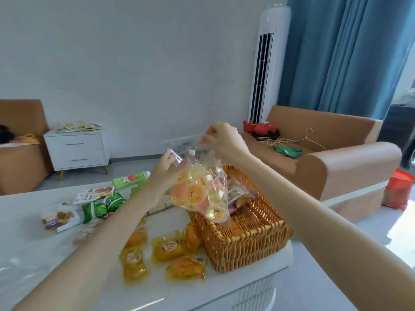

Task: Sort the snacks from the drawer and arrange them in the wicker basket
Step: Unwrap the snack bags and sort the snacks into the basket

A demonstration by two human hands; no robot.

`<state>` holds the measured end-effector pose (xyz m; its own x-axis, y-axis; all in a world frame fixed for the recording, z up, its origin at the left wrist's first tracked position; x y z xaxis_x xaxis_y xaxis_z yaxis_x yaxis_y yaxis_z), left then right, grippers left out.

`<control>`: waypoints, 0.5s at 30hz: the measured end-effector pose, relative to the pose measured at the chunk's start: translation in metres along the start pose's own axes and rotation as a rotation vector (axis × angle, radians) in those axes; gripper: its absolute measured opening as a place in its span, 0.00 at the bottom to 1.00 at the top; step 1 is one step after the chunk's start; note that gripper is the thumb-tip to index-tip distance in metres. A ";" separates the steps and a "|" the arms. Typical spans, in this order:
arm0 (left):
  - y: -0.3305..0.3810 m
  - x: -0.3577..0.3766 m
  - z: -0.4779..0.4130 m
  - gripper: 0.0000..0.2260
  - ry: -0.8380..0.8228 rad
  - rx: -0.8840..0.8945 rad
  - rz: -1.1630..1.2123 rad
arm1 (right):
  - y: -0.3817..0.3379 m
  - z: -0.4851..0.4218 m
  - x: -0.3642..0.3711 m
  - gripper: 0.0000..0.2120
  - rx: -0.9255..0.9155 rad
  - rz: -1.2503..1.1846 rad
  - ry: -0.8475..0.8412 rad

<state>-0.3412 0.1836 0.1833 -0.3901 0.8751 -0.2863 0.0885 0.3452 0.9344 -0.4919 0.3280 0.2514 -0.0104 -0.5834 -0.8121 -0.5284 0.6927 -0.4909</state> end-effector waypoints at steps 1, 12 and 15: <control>-0.005 -0.014 0.016 0.36 0.005 0.000 0.027 | -0.002 0.001 0.019 0.12 0.033 -0.030 -0.065; -0.111 -0.155 0.179 0.09 0.433 -0.148 0.035 | -0.169 0.177 0.153 0.14 -0.285 -0.287 -0.441; -0.132 -0.175 0.201 0.07 0.543 -0.186 0.053 | -0.187 0.199 0.185 0.13 -0.356 -0.167 -0.395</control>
<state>-0.1009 0.0529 0.0670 -0.8086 0.5729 -0.1342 -0.0230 0.1972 0.9801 -0.2257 0.1749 0.1298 0.3807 -0.4220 -0.8228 -0.7504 0.3790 -0.5416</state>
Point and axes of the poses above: each hand's wrist, its own z-axis away from the middle knuckle, its own x-axis out of the palm, y = z × x, the point moved 10 cm from there along -z, towards the middle knuckle, and after that the axes turned 3 degrees about -y, right-handed, at the moved point
